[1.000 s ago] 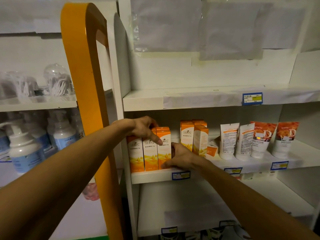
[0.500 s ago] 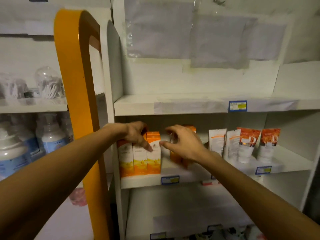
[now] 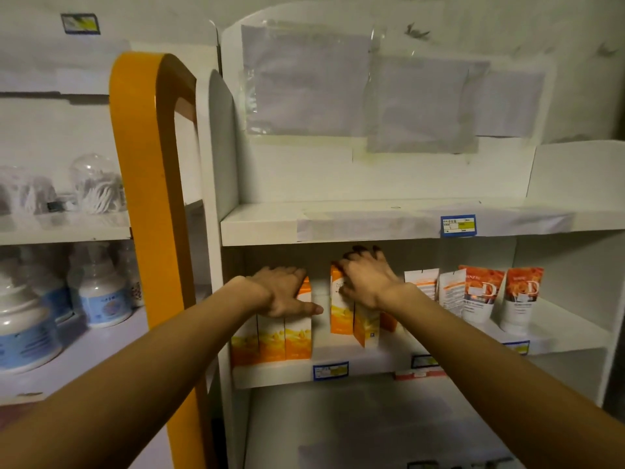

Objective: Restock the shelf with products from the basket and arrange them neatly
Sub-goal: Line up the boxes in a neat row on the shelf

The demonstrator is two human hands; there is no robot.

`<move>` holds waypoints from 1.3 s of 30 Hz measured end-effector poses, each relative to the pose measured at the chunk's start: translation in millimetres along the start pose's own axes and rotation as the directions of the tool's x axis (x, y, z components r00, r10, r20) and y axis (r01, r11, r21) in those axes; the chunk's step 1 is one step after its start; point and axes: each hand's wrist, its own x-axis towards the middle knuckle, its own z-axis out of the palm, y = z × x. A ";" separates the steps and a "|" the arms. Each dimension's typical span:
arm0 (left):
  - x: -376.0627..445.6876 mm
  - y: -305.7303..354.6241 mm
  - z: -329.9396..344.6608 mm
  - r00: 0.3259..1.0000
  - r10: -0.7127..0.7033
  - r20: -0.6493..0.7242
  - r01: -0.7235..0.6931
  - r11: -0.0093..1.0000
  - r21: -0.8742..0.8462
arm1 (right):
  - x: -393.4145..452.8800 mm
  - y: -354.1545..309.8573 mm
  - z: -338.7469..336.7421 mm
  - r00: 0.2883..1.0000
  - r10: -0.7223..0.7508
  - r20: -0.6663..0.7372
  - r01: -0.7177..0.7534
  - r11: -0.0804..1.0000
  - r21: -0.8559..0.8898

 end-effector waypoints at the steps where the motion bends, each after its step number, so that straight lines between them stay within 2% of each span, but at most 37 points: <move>1: 0.0 -0.3 2.3 1.000 0.012 -0.014 -0.012 1.000 -0.005 | -0.2 -0.2 1.7 1.000 0.003 -0.018 -0.003 1.000 0.002; 5: -1.3 -2.0 4.4 0.999 0.035 -0.041 -0.036 0.999 -0.025 | -3.7 3.1 4.6 0.991 -0.044 -0.129 0.048 0.999 0.024; 9: -2.8 -2.9 6.5 0.997 0.044 -0.069 -0.044 0.999 -0.003 | -5.2 5.8 2.4 0.987 -0.083 -0.136 0.097 0.990 0.099; 14: -8.5 -7.4 11.1 0.991 0.022 -0.131 -0.022 1.000 -0.001 | -5.3 -0.4 -3.6 0.986 -0.053 -0.161 0.097 0.954 0.283; 18: -14.1 -16.5 12.1 0.993 -0.004 -0.120 0.004 1.000 -0.002 | -3.9 -11.2 -0.7 0.989 -0.075 -0.129 0.116 0.930 0.348; 24: -15.9 -17.4 13.2 0.990 0.028 -0.136 -0.027 1.000 0.011 | -2.6 -22.0 0.6 0.986 -0.081 -0.149 0.129 0.927 0.352; 30: -15.9 -16.9 10.7 0.990 0.045 -0.134 -0.048 0.999 -0.019 | -2.5 -19.7 4.2 0.991 -0.061 -0.116 0.104 0.906 0.410; 35: -13.3 -12.5 9.2 0.987 0.069 -0.143 -0.077 0.996 -0.053 | -2.0 -5.8 -2.4 0.992 0.045 -0.121 0.035 0.809 0.587; 39: -8.7 -7.1 6.2 0.979 0.103 -0.178 -0.113 0.993 -0.044 | 7.0 11.0 -4.1 0.995 0.072 -0.072 -0.036 0.910 0.414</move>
